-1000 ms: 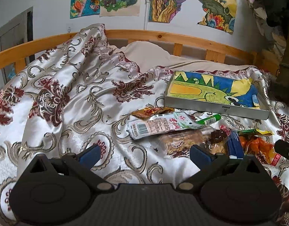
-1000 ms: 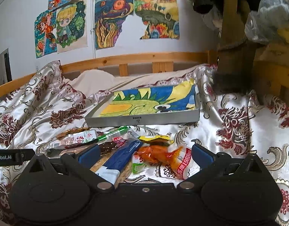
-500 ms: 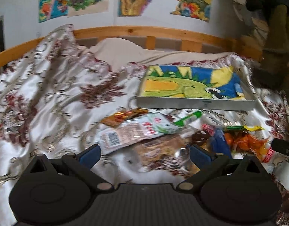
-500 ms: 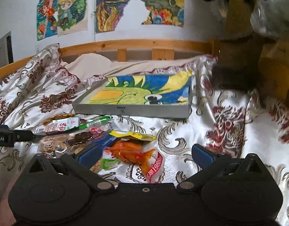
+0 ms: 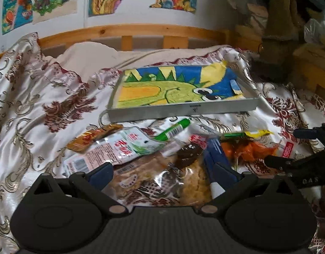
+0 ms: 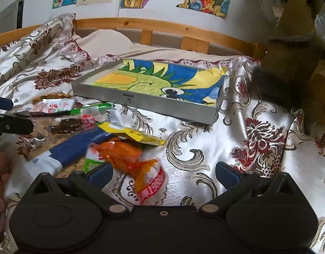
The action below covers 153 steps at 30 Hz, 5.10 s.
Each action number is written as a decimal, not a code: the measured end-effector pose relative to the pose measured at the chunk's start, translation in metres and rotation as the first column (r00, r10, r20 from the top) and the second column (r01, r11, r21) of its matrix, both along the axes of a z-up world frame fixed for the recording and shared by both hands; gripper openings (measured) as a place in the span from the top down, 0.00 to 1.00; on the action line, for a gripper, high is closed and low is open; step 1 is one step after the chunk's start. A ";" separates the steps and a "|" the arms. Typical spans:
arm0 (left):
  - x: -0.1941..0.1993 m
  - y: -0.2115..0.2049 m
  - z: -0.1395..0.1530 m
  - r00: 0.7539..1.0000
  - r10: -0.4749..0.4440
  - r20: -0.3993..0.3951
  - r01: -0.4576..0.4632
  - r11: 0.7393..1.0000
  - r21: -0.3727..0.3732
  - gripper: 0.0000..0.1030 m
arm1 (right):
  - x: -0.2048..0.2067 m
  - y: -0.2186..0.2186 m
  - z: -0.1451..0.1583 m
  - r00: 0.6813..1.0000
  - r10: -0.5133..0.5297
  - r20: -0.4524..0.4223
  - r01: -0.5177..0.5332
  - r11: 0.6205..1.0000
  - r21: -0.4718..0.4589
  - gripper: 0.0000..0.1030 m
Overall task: Organize snacks
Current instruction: 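Grasp the blue packet with the left tool while the right grasps the orange bag, then put the blue packet into the tray with left tool while right tool adds orange bag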
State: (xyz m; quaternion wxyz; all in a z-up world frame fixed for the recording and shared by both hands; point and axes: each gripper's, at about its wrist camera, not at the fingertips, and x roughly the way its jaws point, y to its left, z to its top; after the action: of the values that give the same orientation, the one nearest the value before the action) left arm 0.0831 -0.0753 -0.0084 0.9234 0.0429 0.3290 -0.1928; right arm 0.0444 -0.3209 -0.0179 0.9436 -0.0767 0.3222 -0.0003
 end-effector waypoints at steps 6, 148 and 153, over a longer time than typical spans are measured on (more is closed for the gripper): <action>0.012 -0.010 -0.003 0.998 -0.031 -0.057 0.033 0.999 0.023 0.01 | 0.007 -0.004 -0.007 1.000 0.023 -0.004 -0.023 1.000 0.016 0.01; 0.222 -0.148 0.004 0.953 0.178 -0.244 -0.198 0.978 -0.061 0.37 | 0.160 -0.069 -0.004 0.986 -0.047 0.158 0.016 0.981 0.194 0.40; 0.210 -0.131 0.024 0.955 0.199 -0.219 -0.221 0.972 -0.084 0.27 | 0.149 -0.066 0.012 0.977 -0.053 0.205 0.013 0.982 0.190 0.30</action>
State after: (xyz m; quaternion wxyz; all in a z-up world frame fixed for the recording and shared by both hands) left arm 0.2929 -0.2060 0.0160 0.8999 -0.0626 0.4161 -0.1144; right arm 0.1938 -0.3869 -0.0060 0.9750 0.0185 0.2212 0.0063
